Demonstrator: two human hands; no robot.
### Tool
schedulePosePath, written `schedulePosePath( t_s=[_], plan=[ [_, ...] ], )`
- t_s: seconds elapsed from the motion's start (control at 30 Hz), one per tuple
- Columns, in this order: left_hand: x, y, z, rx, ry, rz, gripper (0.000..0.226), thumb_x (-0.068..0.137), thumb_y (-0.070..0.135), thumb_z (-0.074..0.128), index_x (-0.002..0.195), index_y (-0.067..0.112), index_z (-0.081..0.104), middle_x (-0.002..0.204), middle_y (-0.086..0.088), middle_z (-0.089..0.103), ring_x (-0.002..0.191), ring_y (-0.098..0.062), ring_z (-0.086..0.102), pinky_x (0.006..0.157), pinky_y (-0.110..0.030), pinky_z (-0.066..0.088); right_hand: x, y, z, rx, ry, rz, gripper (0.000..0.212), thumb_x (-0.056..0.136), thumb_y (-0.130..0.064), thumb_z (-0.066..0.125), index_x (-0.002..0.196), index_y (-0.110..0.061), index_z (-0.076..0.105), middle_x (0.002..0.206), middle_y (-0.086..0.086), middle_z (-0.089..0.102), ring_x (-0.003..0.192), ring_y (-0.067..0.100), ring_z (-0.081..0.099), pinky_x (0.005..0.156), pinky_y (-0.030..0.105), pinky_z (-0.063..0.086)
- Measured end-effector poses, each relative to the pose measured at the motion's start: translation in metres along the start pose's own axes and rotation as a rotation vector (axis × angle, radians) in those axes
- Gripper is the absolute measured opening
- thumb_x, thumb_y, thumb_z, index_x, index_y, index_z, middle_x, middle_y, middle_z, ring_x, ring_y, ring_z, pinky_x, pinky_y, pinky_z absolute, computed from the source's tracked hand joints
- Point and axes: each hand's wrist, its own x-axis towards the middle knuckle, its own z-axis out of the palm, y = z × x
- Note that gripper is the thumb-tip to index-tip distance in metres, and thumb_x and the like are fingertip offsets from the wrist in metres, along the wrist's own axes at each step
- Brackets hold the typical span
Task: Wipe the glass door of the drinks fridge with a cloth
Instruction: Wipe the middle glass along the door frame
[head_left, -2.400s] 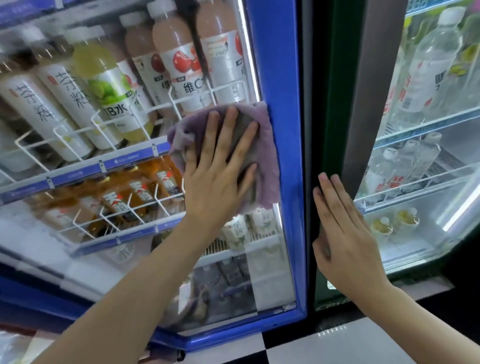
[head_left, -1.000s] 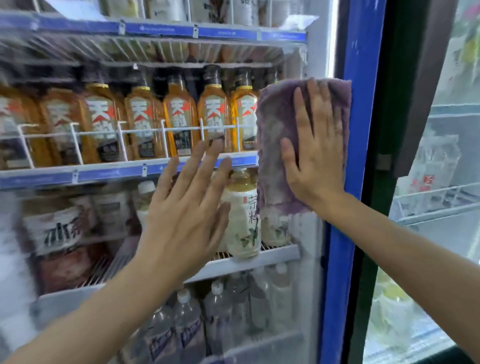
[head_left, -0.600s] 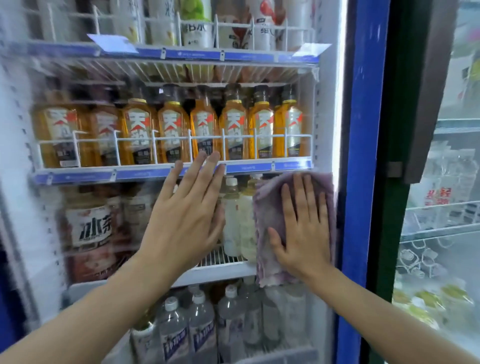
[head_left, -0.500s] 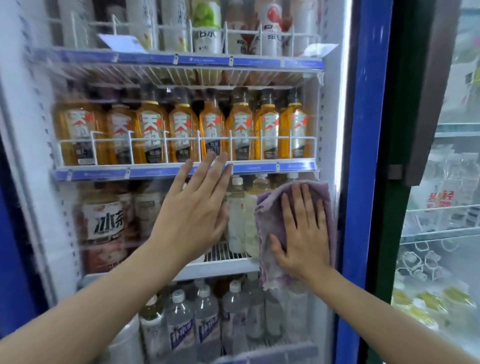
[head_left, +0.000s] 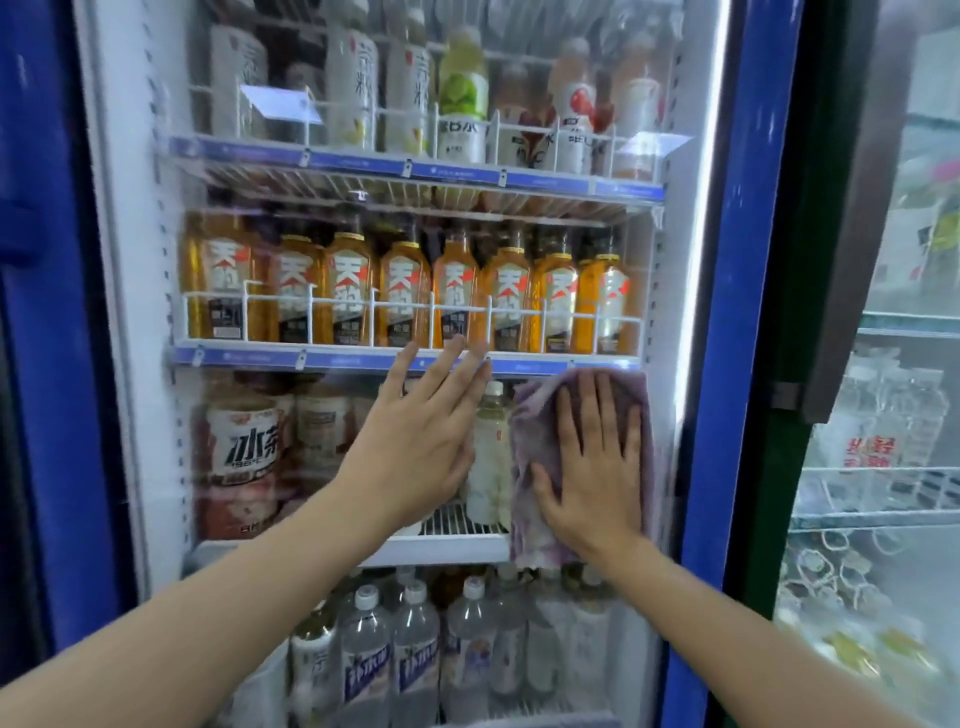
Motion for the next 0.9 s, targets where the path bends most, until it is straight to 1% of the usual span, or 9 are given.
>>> schedulePosePath(
  t_s=[0.13, 0.23, 0.3, 0.37, 0.5, 0.6, 0.73, 0.83, 0.9],
  plan=[
    [-0.009, -0.007, -0.007, -0.112, -0.015, -0.029, 0.07, 0.102, 0.037, 0.019, 0.167, 0.01, 0.013, 0.176, -0.007, 0.001, 0.163, -0.026, -0.001, 0.131, -0.055, 0.007, -0.026, -0.001, 0.006, -0.067, -0.024, -0.13, 0.097, 0.091, -0.051, 0.048, 0.169, -0.013, 0.004, 0.177, 0.014, 0.001, 0.163, 0.031, 0.003, 0.131, 0.051, -0.002],
    [-0.025, -0.018, -0.011, -0.101, 0.032, -0.067, 0.068, 0.103, 0.036, 0.027, 0.165, 0.008, 0.023, 0.175, -0.009, 0.01, 0.162, -0.027, 0.009, 0.131, -0.051, 0.007, 0.022, 0.006, -0.01, -0.055, -0.014, -0.186, 0.098, 0.09, -0.052, 0.049, 0.169, -0.019, 0.002, 0.177, 0.005, -0.001, 0.164, 0.025, 0.001, 0.132, 0.048, -0.003],
    [-0.039, -0.03, -0.011, -0.082, 0.056, -0.122, 0.067, 0.103, 0.036, 0.032, 0.164, 0.008, 0.029, 0.174, -0.01, 0.016, 0.162, -0.026, 0.013, 0.13, -0.049, 0.008, 0.073, 0.0, -0.022, -0.026, 0.036, -0.137, 0.091, 0.093, -0.05, 0.045, 0.169, -0.019, 0.005, 0.177, 0.006, 0.002, 0.164, 0.023, -0.001, 0.132, 0.047, -0.003],
    [-0.054, -0.042, -0.009, -0.068, 0.045, -0.186, 0.068, 0.104, 0.037, 0.031, 0.165, 0.009, 0.024, 0.175, -0.008, 0.011, 0.163, -0.024, 0.007, 0.13, -0.05, 0.01, 0.112, -0.015, -0.03, 0.001, 0.081, -0.077, 0.087, 0.094, -0.047, 0.043, 0.168, -0.014, 0.012, 0.176, 0.01, 0.008, 0.163, 0.022, -0.003, 0.131, 0.046, -0.004],
    [-0.078, -0.062, -0.005, -0.029, 0.037, -0.296, 0.071, 0.103, 0.037, 0.037, 0.165, 0.006, 0.021, 0.176, -0.009, 0.008, 0.163, -0.023, 0.005, 0.13, -0.053, 0.016, 0.112, -0.046, -0.021, 0.018, 0.097, 0.033, 0.088, 0.093, -0.046, 0.043, 0.167, -0.009, 0.015, 0.175, 0.016, 0.01, 0.163, 0.03, 0.004, 0.131, 0.046, -0.008],
    [-0.088, -0.074, -0.002, -0.03, 0.019, -0.347, 0.071, 0.102, 0.036, 0.036, 0.165, 0.006, 0.023, 0.175, -0.01, 0.013, 0.162, -0.025, 0.011, 0.13, -0.054, 0.018, 0.066, -0.067, -0.001, 0.014, 0.059, -0.076, 0.089, 0.093, -0.047, 0.045, 0.168, -0.009, 0.013, 0.176, 0.015, 0.005, 0.164, 0.03, 0.002, 0.132, 0.05, -0.001],
    [-0.095, -0.082, 0.0, -0.033, -0.051, -0.357, 0.07, 0.103, 0.039, 0.023, 0.166, 0.009, 0.019, 0.175, -0.008, 0.009, 0.162, -0.025, 0.012, 0.128, -0.056, 0.021, 0.014, -0.082, 0.015, -0.03, 0.002, -0.24, 0.095, 0.092, -0.05, 0.05, 0.169, -0.017, 0.004, 0.177, 0.006, 0.0, 0.164, 0.028, 0.003, 0.131, 0.049, -0.004],
    [-0.098, -0.086, 0.004, -0.035, -0.056, -0.337, 0.069, 0.104, 0.04, 0.021, 0.166, 0.011, 0.013, 0.176, -0.006, 0.004, 0.162, -0.023, 0.008, 0.128, -0.057, 0.018, 0.039, -0.075, 0.004, -0.052, -0.005, -0.371, 0.094, 0.092, -0.052, 0.05, 0.168, -0.022, 0.004, 0.177, 0.002, 0.0, 0.164, 0.023, 0.002, 0.131, 0.049, -0.004],
    [-0.098, -0.088, 0.007, -0.026, -0.049, -0.329, 0.069, 0.104, 0.041, 0.022, 0.167, 0.012, 0.012, 0.176, -0.005, 0.004, 0.163, -0.022, 0.006, 0.129, -0.057, 0.016, 0.085, -0.073, -0.01, -0.051, 0.034, -0.374, 0.088, 0.093, -0.051, 0.05, 0.168, -0.023, 0.013, 0.177, 0.003, 0.009, 0.163, 0.023, 0.008, 0.13, 0.049, -0.007]
  ],
)
